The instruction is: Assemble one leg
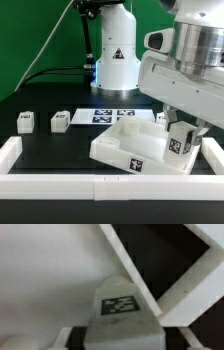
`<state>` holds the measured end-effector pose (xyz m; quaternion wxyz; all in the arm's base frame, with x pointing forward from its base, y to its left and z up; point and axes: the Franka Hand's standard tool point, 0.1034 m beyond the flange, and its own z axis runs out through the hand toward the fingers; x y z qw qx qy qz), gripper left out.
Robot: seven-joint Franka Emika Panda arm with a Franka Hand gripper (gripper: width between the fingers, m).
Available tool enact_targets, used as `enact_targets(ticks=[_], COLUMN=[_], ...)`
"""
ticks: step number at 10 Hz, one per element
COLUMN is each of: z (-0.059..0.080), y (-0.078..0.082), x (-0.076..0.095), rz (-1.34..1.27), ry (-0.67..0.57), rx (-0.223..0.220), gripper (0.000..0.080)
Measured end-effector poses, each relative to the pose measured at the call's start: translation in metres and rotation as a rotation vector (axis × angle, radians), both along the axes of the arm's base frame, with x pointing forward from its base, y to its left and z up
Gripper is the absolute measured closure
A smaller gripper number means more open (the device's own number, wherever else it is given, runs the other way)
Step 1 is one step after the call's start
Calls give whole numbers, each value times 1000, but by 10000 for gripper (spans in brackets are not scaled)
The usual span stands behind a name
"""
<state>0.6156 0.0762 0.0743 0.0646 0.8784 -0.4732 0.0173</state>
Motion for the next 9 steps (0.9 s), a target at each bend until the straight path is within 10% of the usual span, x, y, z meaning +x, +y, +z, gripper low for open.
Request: enact_targets(ticks=[4, 9], z=[-2, -2], y=[1, 0], x=[0, -1], rz=[2, 1], ry=[2, 2], rx=[2, 2], gripper=[168, 150])
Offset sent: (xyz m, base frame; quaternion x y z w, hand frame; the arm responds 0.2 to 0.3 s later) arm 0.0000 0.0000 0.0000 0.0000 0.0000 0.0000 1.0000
